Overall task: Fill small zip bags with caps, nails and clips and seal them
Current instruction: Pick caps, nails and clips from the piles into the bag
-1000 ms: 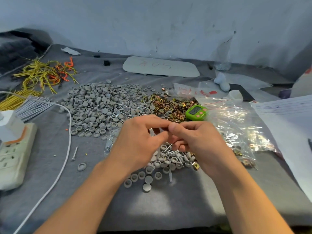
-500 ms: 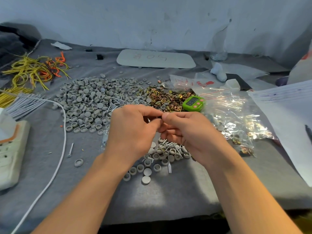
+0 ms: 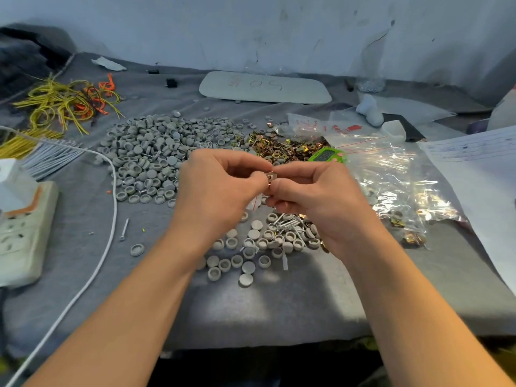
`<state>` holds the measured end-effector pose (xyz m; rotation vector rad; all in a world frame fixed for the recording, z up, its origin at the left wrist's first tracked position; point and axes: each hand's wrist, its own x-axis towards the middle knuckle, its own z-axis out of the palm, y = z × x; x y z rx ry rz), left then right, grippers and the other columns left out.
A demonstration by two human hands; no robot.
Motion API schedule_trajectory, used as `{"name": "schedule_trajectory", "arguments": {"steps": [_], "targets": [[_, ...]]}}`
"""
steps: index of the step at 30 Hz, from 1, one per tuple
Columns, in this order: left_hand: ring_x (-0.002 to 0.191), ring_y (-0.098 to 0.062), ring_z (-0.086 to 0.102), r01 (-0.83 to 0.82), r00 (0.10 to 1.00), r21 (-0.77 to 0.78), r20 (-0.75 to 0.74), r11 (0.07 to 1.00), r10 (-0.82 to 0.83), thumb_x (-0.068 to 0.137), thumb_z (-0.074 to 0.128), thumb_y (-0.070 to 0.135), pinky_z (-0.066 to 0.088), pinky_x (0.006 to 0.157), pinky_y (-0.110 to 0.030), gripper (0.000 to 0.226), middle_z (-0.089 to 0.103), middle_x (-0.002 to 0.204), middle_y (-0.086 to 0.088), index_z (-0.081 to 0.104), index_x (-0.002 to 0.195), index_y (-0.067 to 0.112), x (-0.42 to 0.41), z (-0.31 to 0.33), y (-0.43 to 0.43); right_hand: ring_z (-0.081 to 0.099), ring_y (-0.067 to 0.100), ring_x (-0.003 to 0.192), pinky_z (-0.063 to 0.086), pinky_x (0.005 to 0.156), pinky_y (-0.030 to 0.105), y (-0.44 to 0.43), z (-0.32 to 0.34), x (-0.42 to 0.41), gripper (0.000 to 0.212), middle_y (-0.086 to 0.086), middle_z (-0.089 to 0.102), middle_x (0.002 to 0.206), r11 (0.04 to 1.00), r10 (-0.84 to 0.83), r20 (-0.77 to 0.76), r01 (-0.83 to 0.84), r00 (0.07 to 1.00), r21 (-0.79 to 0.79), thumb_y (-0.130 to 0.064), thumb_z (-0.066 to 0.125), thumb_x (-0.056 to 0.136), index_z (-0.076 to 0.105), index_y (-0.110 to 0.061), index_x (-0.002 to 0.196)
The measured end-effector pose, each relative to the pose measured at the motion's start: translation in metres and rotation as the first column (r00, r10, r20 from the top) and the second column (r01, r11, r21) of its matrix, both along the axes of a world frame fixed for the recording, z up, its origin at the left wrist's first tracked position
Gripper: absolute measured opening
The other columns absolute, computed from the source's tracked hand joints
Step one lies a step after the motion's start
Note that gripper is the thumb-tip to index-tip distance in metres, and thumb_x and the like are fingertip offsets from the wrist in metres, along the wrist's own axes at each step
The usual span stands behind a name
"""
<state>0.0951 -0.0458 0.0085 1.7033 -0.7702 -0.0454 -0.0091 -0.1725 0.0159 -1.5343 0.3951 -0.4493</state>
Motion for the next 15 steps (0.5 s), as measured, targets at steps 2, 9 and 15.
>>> {"name": "schedule_trajectory", "arguments": {"steps": [2, 9, 15], "targets": [[0.071, -0.008, 0.076, 0.047, 0.999, -0.011, 0.004, 0.999, -0.047, 0.072, 0.073, 0.018, 0.060, 0.064, -0.022, 0.021, 0.077, 0.075, 0.012, 0.083, 0.083, 0.032, 0.003, 0.001, 0.004, 0.070, 0.017, 0.060, 0.058, 0.058, 0.021, 0.003, 0.000, 0.002, 0.012, 0.011, 0.075, 0.071, 1.000, -0.003, 0.008, 0.003, 1.000, -0.003, 0.004, 0.074, 0.089, 0.078, -0.007, 0.089], [0.066, -0.014, 0.076, 0.210, 0.976, 0.078, 0.049, 0.975, -0.214, 0.066, 0.086, 0.027, 0.061, 0.061, -0.028, 0.017, 0.078, 0.073, 0.006, 0.084, 0.083, 0.027, 0.008, 0.003, 0.022, 0.072, 0.016, 0.065, 0.057, 0.058, 0.019, -0.006, -0.003, -0.010, 0.009, 0.014, 0.076, 0.079, 0.969, 0.244, -0.066, -0.239, 0.968, 0.069, 0.002, 0.072, 0.090, 0.076, 0.000, 0.098], [0.062, -0.013, 0.072, 0.385, 0.923, 0.095, -0.061, 0.918, -0.381, 0.064, 0.085, 0.012, 0.054, 0.058, -0.020, 0.023, 0.078, 0.072, -0.003, 0.085, 0.082, 0.026, 0.012, 0.007, 0.031, 0.071, 0.016, 0.061, 0.056, 0.054, 0.018, -0.011, -0.004, -0.015, 0.013, 0.014, 0.074, 0.076, 0.913, 0.405, -0.108, -0.398, 0.908, 0.086, 0.004, 0.072, 0.085, 0.076, 0.001, 0.098]]}}
